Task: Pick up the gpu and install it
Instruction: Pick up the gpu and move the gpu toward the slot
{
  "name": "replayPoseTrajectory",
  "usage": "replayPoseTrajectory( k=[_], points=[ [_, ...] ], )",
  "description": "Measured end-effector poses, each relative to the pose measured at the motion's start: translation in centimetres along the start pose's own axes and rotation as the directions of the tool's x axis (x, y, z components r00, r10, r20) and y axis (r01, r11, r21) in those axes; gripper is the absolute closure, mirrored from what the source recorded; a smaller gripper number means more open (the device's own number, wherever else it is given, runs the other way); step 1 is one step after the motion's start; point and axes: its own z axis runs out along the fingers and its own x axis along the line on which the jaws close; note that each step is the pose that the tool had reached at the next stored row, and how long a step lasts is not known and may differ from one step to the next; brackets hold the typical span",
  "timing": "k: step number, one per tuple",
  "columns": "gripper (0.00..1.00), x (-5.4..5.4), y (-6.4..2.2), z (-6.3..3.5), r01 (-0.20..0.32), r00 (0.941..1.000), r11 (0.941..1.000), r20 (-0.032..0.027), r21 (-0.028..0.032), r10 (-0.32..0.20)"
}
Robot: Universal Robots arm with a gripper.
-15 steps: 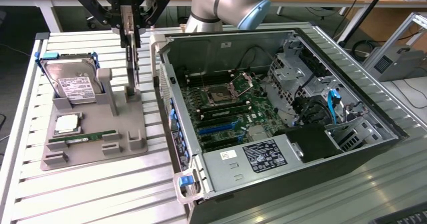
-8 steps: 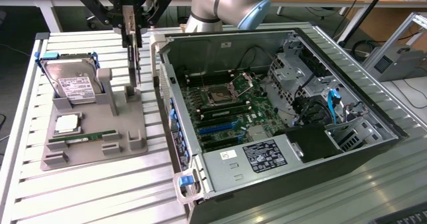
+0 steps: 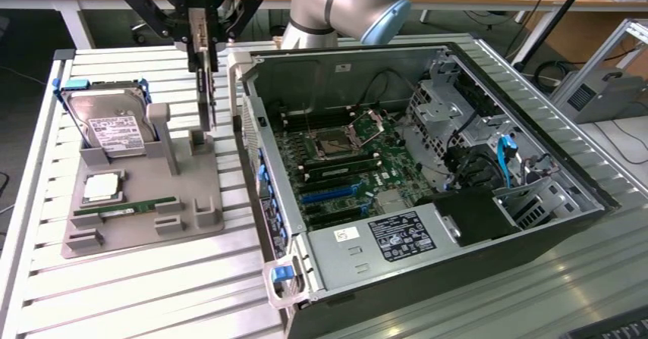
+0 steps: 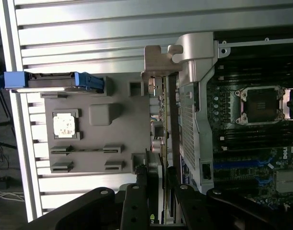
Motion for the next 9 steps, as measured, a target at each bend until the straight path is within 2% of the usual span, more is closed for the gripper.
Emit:
replayPoseTrajectory(
  k=[9],
  points=[
    [0.73, -0.38, 0.03, -0.01, 0.000, 1.0000, 1.0000, 0.0000, 0.0000, 0.000]
  ],
)
